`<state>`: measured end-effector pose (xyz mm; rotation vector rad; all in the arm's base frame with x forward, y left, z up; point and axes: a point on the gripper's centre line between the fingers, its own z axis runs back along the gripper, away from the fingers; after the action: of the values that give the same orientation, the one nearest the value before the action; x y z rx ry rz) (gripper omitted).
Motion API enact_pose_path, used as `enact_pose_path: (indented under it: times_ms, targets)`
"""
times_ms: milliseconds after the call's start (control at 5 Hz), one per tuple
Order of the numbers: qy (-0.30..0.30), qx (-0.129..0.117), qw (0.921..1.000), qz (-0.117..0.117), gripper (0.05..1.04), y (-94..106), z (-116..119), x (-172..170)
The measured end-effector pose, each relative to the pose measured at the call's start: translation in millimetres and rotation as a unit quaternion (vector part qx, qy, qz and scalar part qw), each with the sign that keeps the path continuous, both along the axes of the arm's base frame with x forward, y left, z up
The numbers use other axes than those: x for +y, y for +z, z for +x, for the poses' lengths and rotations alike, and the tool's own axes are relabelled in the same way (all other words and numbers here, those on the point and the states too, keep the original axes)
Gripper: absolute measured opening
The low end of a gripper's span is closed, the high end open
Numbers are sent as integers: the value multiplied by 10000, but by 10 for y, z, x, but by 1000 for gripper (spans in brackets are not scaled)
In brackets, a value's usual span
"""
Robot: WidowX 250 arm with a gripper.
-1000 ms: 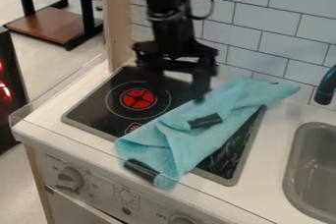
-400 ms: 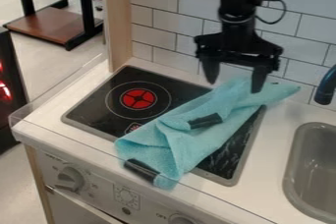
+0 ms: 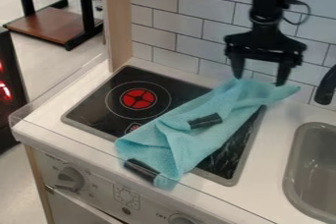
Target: Fold the cloth from top right to bottom left
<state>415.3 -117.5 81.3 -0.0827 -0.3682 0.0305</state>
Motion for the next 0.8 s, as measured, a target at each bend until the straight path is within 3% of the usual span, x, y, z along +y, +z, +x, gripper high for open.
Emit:
enact_pose_path:
  times_ms: [400,800]
  targets:
    - [35,23,10000,-84,1000,-174,268,-160]
    - [-67,168,9998,57,1000,-398,324,-295]
